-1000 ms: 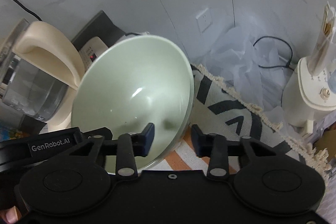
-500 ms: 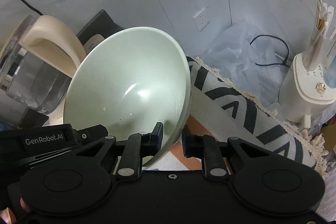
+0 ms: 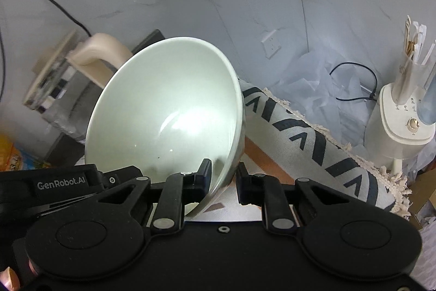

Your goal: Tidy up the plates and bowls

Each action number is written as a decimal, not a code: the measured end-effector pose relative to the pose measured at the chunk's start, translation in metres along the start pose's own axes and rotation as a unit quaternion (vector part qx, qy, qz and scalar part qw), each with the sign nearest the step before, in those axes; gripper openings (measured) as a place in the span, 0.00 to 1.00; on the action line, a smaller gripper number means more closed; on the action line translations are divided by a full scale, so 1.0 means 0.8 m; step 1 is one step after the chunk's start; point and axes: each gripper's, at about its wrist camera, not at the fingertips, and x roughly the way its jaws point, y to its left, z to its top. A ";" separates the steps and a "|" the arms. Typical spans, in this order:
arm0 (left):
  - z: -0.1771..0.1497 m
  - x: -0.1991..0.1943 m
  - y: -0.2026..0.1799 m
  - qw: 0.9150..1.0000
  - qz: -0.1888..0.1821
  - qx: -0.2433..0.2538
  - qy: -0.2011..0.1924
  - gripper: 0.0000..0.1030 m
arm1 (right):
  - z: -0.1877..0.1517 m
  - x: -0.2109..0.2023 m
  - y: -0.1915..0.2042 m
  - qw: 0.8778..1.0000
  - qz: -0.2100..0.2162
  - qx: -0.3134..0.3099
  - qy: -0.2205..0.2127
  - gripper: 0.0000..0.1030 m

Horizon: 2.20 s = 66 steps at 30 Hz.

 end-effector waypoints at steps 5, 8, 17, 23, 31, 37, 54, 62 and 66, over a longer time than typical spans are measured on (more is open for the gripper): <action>-0.009 -0.024 -0.003 1.000 -0.004 0.007 -0.006 0.14 | -0.004 -0.019 0.002 1.000 0.008 -0.006 -0.011 0.18; -0.014 -0.038 -0.007 1.000 -0.005 0.010 -0.012 0.14 | -0.005 -0.027 0.003 1.000 0.010 -0.011 -0.018 0.18; -0.031 -0.077 -0.016 0.999 -0.008 0.015 -0.029 0.14 | -0.013 -0.063 0.004 0.999 0.027 -0.021 -0.032 0.18; -0.044 -0.095 -0.009 0.999 -0.010 0.005 -0.032 0.14 | -0.025 -0.080 0.008 0.998 0.037 -0.033 -0.034 0.18; -0.070 -0.117 0.008 0.999 -0.003 -0.010 -0.032 0.14 | -0.045 -0.099 0.016 0.997 0.050 -0.054 -0.032 0.18; -0.089 -0.130 0.024 0.999 0.001 -0.023 -0.030 0.14 | -0.062 -0.108 0.027 0.995 0.056 -0.075 -0.027 0.18; -0.145 -0.147 0.059 0.999 0.021 -0.047 0.000 0.16 | -0.109 -0.121 0.053 0.989 0.054 -0.139 0.003 0.19; -0.158 -0.148 0.074 0.997 0.028 -0.064 0.013 0.17 | -0.133 -0.114 0.061 0.985 0.052 -0.158 0.036 0.19; -0.166 -0.144 0.081 0.997 0.030 -0.072 0.027 0.17 | -0.142 -0.111 0.065 0.984 0.049 -0.164 0.046 0.20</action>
